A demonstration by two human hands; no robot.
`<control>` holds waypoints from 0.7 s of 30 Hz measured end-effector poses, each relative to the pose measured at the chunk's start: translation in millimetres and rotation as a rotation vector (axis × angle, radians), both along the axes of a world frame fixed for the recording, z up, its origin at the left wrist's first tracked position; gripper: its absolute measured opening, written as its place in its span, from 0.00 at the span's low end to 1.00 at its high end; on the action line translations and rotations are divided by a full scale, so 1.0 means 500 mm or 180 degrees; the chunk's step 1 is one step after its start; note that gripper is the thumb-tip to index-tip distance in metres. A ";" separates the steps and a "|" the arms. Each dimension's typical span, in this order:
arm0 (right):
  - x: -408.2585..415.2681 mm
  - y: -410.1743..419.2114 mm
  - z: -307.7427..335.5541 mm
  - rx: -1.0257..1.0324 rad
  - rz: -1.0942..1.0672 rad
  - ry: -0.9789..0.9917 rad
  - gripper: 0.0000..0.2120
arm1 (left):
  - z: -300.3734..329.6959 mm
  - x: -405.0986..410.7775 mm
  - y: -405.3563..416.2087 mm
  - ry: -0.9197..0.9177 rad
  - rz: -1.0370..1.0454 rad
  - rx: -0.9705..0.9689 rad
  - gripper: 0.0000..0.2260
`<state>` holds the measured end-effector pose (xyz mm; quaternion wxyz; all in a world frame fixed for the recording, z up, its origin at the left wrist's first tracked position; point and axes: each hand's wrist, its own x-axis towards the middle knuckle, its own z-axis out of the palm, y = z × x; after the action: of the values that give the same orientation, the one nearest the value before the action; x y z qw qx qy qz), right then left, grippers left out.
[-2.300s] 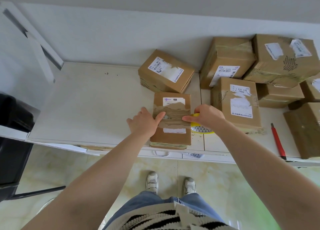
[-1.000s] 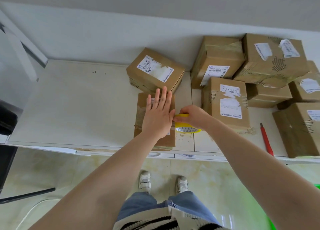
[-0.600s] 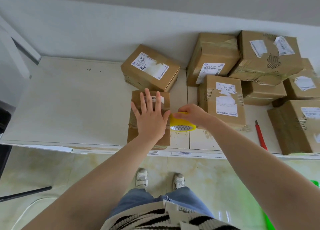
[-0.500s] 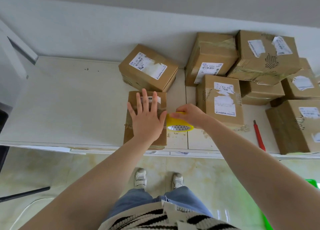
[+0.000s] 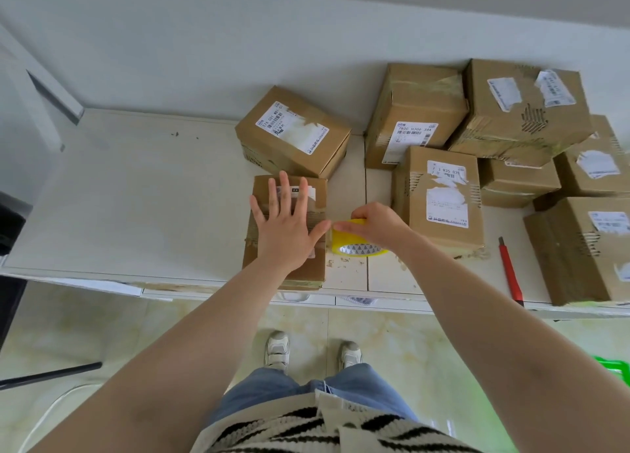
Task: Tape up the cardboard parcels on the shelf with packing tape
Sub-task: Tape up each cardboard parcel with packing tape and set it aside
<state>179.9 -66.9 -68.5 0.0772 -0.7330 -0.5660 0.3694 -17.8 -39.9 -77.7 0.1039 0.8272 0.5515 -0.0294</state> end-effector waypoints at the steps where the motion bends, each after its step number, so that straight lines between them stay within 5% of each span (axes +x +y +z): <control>1: -0.001 -0.001 0.000 0.0015 -0.0017 0.0009 0.27 | 0.004 0.000 0.003 0.0015 -0.0016 -0.0084 0.40; 13: -0.004 -0.034 0.024 0.0485 -0.0334 -0.0103 0.19 | 0.035 0.011 -0.013 -0.0210 0.0084 -0.0020 0.38; 18: 0.002 -0.071 0.067 0.1152 -0.0776 0.0351 0.12 | 0.075 0.066 -0.047 -0.1476 0.0269 0.0263 0.22; 21: 0.037 -0.114 0.102 0.1472 -0.1333 0.0691 0.06 | 0.113 0.135 -0.075 -0.2525 0.0366 -0.0271 0.10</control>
<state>198.2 -124.1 -17.4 0.3757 -0.7528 -0.4604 0.2831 49.7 -77.5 -21.2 0.3444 0.7371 0.5122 0.2752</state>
